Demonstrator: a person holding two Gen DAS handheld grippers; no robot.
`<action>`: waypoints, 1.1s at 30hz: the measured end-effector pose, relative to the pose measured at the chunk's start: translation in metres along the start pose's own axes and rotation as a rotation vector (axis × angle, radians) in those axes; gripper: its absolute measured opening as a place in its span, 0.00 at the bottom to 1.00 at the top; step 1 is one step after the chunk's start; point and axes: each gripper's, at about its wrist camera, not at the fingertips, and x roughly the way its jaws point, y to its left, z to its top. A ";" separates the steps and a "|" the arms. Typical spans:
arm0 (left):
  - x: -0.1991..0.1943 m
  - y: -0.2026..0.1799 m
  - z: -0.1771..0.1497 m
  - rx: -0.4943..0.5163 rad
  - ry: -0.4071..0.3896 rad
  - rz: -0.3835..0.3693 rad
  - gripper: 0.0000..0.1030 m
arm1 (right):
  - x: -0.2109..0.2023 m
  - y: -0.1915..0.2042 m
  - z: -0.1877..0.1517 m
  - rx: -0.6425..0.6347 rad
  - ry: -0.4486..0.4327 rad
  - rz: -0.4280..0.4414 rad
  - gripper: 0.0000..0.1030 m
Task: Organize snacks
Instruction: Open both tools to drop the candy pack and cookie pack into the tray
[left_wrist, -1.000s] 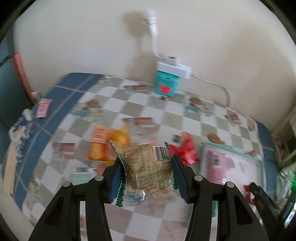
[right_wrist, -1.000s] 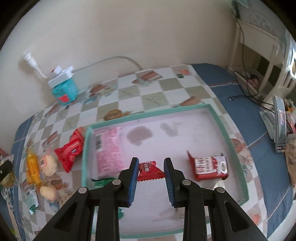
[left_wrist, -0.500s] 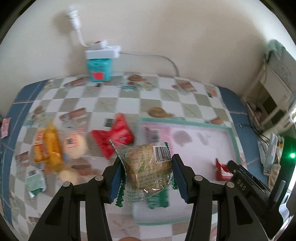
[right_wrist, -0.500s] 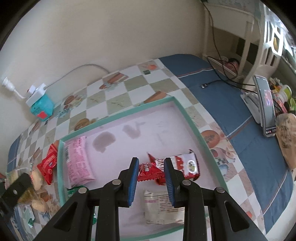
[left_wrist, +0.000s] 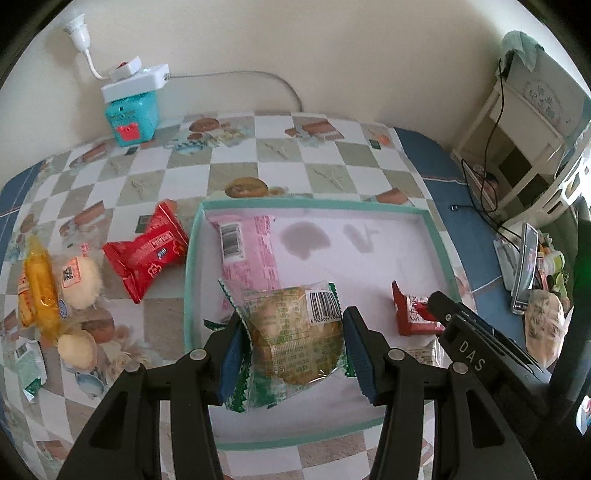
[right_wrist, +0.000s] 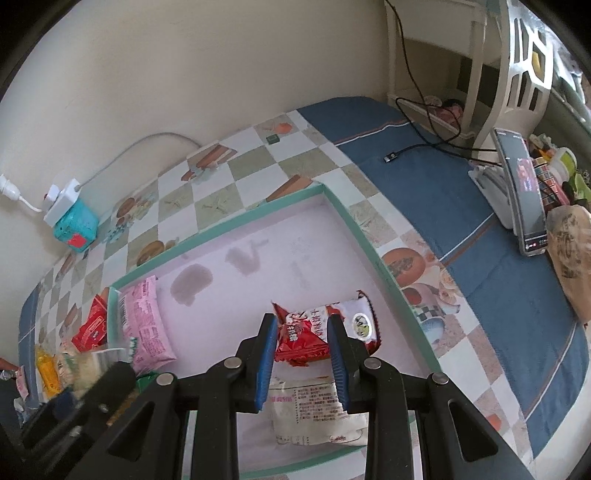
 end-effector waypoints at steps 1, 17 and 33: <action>0.001 0.000 -0.001 -0.003 0.005 -0.003 0.52 | 0.001 0.001 0.000 -0.001 0.005 0.011 0.29; 0.007 0.011 -0.001 -0.051 0.039 -0.030 0.52 | 0.005 0.015 -0.006 -0.027 0.049 0.040 0.30; 0.003 0.075 -0.004 -0.214 0.066 0.142 0.76 | 0.011 0.028 -0.010 -0.059 0.077 -0.005 0.82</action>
